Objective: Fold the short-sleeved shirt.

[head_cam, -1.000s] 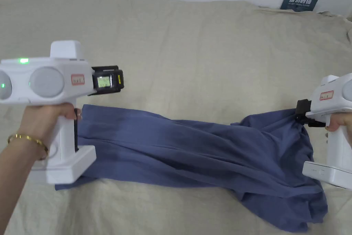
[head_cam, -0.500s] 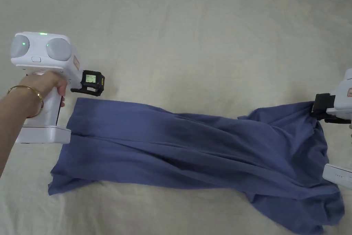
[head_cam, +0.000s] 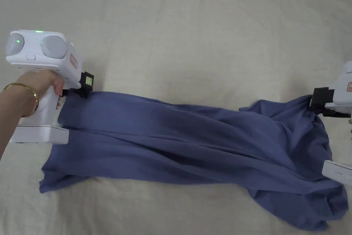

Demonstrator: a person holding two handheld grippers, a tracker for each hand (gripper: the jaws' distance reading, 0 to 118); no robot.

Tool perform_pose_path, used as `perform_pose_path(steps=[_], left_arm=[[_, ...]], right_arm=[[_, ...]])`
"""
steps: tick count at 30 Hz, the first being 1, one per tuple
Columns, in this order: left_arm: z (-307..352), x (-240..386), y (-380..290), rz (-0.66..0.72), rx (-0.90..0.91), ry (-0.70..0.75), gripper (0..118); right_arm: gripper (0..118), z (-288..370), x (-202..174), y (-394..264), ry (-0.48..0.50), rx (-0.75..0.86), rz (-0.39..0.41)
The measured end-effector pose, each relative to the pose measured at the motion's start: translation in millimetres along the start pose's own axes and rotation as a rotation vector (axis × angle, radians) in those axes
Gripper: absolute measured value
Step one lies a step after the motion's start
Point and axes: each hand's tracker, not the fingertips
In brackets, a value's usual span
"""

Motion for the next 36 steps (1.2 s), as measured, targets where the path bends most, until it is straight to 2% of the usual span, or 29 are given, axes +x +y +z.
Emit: perform_pose_path(steps=[1,4,7,11,17,25,28,31,36], left_arm=[[1.8,1.6,0.0,-0.021,0.0,0.003,0],[12.6,0.2,0.6,0.004,0.01,-0.015,0],[33.4,-1.3,-0.5,0.053,0.094,-0.044,0],[72.9,-7.1,1.8,0.059,0.184,-0.067,0],[147.3,-25.7,13.3,0.137,0.359,-0.047,0],[254.7,-43.6,45.4,0.161,0.611,0.047,0],[287.7,-39.5,69.1,0.146,0.692,0.094,0],[320.3,-28.1,97.5,0.1,0.761,0.158,0],[368.5,-6.6,143.9,0.038,0.896,0.264,0]], right_arm=[[3,-0.3,-1.2,0.3,0.001,-0.002,0.0],[4,3.5,-5.0,0.9,0.0,0.003,-0.001],[3,12.9,-6.2,3.3,0.005,0.019,-0.004],[3,38.5,-1.8,7.4,0.015,0.072,-0.042],[3,99.1,5.4,26.6,0.019,0.175,-0.088],[3,196.8,2.9,99.0,0.04,0.395,-0.133],[3,230.2,-11.2,131.6,0.014,0.483,-0.085],[3,259.3,-32.2,164.2,-0.057,0.569,-0.019],[3,297.3,-57.6,224.2,-0.098,0.676,0.007]])
